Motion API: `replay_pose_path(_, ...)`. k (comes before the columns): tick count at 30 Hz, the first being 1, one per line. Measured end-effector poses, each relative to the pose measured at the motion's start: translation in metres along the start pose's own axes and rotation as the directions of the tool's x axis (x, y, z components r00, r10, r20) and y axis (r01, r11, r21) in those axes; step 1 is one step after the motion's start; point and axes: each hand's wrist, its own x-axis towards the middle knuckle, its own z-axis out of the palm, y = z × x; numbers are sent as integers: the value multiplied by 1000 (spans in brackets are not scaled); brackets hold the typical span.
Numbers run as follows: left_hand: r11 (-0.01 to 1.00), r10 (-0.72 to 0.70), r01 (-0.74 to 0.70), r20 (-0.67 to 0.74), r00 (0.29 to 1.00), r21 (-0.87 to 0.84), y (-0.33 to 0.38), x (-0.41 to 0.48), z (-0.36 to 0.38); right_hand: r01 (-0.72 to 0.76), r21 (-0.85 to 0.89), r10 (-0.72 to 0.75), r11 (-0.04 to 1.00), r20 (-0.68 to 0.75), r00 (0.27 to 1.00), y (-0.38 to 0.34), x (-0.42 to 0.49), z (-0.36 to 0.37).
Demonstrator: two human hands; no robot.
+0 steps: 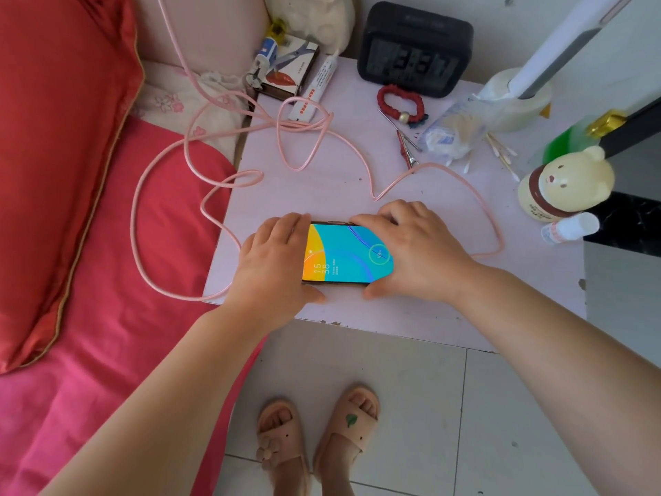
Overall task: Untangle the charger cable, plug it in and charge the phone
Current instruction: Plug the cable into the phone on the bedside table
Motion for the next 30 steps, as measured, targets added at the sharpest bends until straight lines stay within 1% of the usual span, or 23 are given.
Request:
replay_pose_path(15,1000,-8,8,13,1000,-5,1,0,-1,10,-2,-10,1000,-7,1000,3,-1,2)
replay_pose_path(25,1000,13,-13,-40,999,-13,-1,0,-1,8,-43,-9,999,-6,1000,1,-1,1)
replay_pose_path(30,999,16,-18,-59,998,-26,0,-1,1,3,-91,-2,996,13,1000,-1,0,-2)
